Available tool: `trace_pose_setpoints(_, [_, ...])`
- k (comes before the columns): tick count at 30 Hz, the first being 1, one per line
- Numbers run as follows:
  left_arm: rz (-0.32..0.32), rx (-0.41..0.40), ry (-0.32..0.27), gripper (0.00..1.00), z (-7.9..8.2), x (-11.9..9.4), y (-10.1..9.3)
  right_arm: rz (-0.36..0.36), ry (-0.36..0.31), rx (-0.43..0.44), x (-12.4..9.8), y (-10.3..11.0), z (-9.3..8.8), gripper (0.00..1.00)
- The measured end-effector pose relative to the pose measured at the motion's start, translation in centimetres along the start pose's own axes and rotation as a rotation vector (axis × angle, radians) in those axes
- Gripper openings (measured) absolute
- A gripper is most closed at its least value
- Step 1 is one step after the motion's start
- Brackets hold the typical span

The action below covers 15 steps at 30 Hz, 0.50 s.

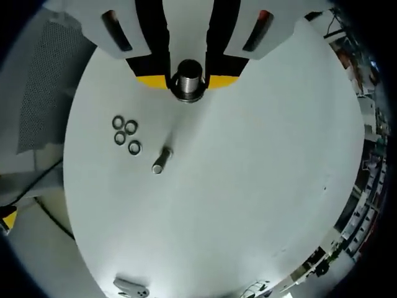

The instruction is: Place the washer onto the threaded stud by aligning its center hole with the stud, sliding it down to the base, and recovering from edge contact or off-axis alignment until the washer reaches the visible bottom stop.

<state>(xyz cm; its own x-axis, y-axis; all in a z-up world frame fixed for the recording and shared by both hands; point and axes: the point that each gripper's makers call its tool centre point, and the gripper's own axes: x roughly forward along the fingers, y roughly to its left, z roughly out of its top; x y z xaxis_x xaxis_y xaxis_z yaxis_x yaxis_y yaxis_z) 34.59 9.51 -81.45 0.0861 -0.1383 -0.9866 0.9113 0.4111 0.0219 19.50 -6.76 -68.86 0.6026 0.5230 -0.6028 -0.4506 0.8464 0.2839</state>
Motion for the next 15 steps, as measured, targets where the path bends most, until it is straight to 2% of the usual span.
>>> trace_pose_setpoints(7, [-0.006,0.003,0.019,0.19,-0.25,0.8,-0.07,-0.005,-0.001,0.001,-0.01,-0.11,0.01,0.28])
trace_pose_setpoints(15, [-0.008,-0.014,0.009,0.2,-0.07,0.9,0.12,-0.004,0.001,0.0,0.0,-0.12,0.02,0.28])
